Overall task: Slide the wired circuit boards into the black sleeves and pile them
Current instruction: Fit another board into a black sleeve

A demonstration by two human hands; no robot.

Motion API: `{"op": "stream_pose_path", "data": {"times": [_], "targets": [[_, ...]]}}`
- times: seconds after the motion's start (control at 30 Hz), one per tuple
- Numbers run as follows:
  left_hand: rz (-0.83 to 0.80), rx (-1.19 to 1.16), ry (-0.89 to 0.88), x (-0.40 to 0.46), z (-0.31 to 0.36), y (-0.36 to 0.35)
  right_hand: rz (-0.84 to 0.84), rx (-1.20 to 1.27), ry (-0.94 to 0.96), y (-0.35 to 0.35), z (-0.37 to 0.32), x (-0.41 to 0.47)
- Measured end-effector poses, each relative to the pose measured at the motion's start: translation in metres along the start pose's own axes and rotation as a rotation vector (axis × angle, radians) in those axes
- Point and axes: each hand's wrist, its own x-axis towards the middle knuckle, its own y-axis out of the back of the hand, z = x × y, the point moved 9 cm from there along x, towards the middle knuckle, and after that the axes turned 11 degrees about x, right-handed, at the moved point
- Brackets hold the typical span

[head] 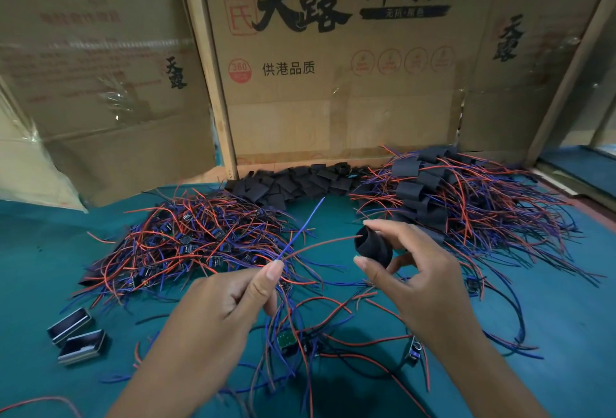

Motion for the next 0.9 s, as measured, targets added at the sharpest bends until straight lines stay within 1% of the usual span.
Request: {"op": "stream_pose_path", "data": {"times": [0.3, 0.47, 0.73, 0.83, 0.9], "targets": [[-0.016, 0.149, -0.017, 0.000, 0.000, -0.008, -0.006, -0.054, 0.105, -0.001, -0.015, 0.001], [-0.049, 0.299, -0.078, -0.001, 0.007, -0.011, 0.006, -0.088, 0.104, 0.001, -0.014, 0.002], [-0.091, 0.357, -0.117, -0.001, 0.010, -0.016, 0.005, -0.100, 0.052, 0.004, -0.006, 0.001], [-0.110, 0.413, -0.145, 0.000, 0.009, -0.020, -0.003, -0.118, 0.089, 0.003, -0.010, 0.001], [-0.111, 0.461, -0.170, 0.001, 0.008, -0.021, -0.038, -0.152, 0.134, 0.000, -0.014, 0.001]]}}
